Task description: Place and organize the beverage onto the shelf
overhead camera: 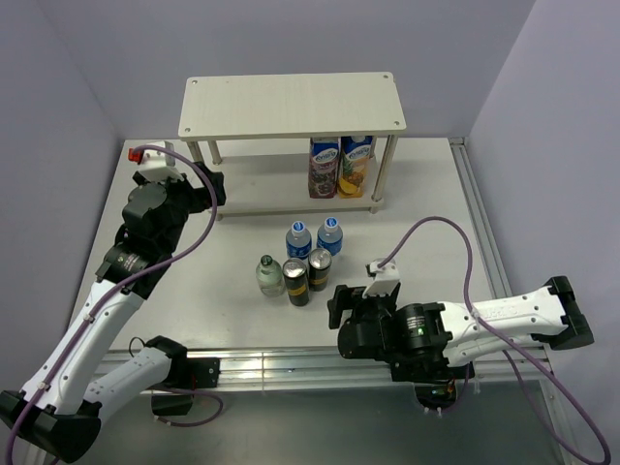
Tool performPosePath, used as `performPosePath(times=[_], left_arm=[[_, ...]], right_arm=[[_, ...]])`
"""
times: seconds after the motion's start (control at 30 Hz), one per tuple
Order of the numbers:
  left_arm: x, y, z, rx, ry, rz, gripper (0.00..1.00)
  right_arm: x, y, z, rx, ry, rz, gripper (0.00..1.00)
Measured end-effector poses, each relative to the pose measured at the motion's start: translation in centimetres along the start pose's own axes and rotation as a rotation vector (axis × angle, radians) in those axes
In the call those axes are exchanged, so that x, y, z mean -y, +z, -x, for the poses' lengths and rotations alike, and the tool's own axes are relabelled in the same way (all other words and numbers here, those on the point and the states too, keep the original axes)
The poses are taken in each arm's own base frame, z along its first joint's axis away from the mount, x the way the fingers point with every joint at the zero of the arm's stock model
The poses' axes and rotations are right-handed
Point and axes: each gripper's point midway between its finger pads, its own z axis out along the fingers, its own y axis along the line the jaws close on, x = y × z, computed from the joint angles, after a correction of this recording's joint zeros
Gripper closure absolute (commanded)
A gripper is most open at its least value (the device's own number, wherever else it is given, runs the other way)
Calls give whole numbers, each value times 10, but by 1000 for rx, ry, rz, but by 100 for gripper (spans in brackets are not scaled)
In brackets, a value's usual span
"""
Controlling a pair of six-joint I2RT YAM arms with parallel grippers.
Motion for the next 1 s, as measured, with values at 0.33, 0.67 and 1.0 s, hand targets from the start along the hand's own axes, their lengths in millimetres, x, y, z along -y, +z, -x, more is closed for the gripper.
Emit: performPosePath(times=[0.33, 0.67, 1.0], left_arm=[[0, 0, -1, -3, 1, 1, 1], [0, 0, -2, -3, 1, 1, 0], [0, 0, -2, -4, 1, 1, 1]], right_arm=[[11, 12, 4, 93, -38, -87, 8], [19, 28, 1, 147, -37, -130, 25], [21, 42, -4, 181, -56, -161, 44]])
